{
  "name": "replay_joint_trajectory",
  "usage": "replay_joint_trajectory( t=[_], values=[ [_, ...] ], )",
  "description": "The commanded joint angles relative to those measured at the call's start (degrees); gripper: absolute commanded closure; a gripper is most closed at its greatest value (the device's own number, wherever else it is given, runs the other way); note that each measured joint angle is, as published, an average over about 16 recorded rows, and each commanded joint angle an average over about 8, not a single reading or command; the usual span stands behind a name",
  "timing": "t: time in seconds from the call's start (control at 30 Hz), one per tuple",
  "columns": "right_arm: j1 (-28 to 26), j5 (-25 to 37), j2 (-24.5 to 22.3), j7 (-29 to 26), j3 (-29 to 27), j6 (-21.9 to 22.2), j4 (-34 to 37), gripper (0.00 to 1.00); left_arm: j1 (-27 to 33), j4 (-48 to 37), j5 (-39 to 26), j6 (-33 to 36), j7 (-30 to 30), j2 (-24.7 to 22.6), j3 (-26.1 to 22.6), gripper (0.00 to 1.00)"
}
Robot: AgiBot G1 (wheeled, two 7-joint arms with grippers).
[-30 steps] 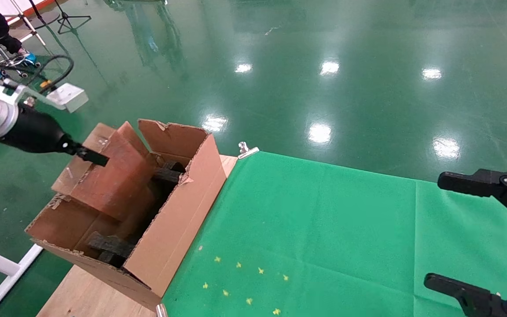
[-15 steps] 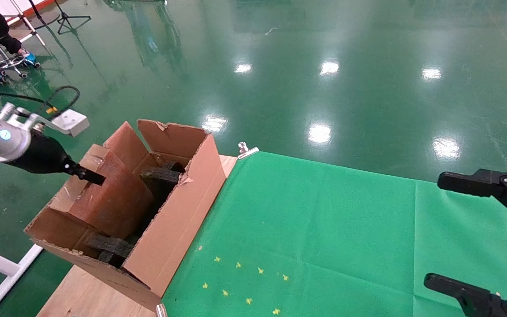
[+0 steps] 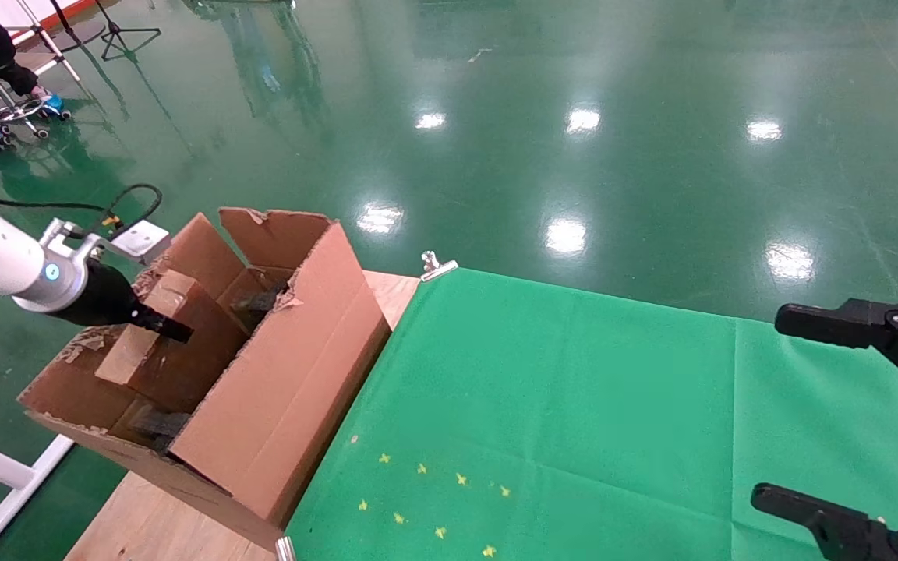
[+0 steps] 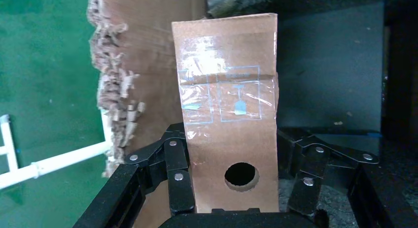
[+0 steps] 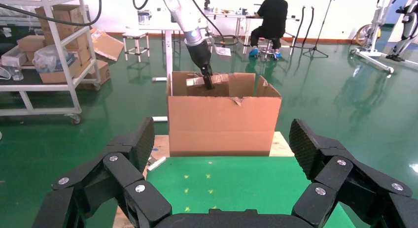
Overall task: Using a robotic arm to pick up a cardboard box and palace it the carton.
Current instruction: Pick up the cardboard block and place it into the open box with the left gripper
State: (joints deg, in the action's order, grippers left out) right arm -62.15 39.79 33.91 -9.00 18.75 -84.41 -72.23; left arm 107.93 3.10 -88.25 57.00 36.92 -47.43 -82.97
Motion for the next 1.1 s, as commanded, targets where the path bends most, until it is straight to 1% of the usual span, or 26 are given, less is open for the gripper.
replay_joint_trajectory(
  t=[0.03, 0.43, 0.47, 0.7, 0.73, 1.1],
  values=[
    [0.0, 0.0, 0.0, 0.0, 0.0, 0.0, 0.0, 0.0, -0.8, -0.3, 0.4, -0.7, -0.3, -0.1, 0.2, 1.0],
    [0.0, 0.0, 0.0, 0.0, 0.0, 0.0, 0.0, 0.0, -3.0, -1.4, 3.4, 3.5, -1.2, 0.1, 2.2, 1.0],
    [0.0, 0.0, 0.0, 0.0, 0.0, 0.0, 0.0, 0.0, -3.2, -1.6, 3.7, 3.7, -1.1, 0.1, 2.4, 0.95],
    [0.0, 0.0, 0.0, 0.0, 0.0, 0.0, 0.0, 0.0, -4.0, -2.4, 5.3, 3.5, -0.8, 0.3, 3.5, 0.08],
    [0.0, 0.0, 0.0, 0.0, 0.0, 0.0, 0.0, 0.0, -4.1, -2.4, 5.4, 3.5, -0.8, 0.4, 3.6, 0.0],
    [0.0, 0.0, 0.0, 0.0, 0.0, 0.0, 0.0, 0.0, -3.6, -2.3, 4.8, 3.4, -0.7, 0.2, 3.1, 0.0]
  ],
)
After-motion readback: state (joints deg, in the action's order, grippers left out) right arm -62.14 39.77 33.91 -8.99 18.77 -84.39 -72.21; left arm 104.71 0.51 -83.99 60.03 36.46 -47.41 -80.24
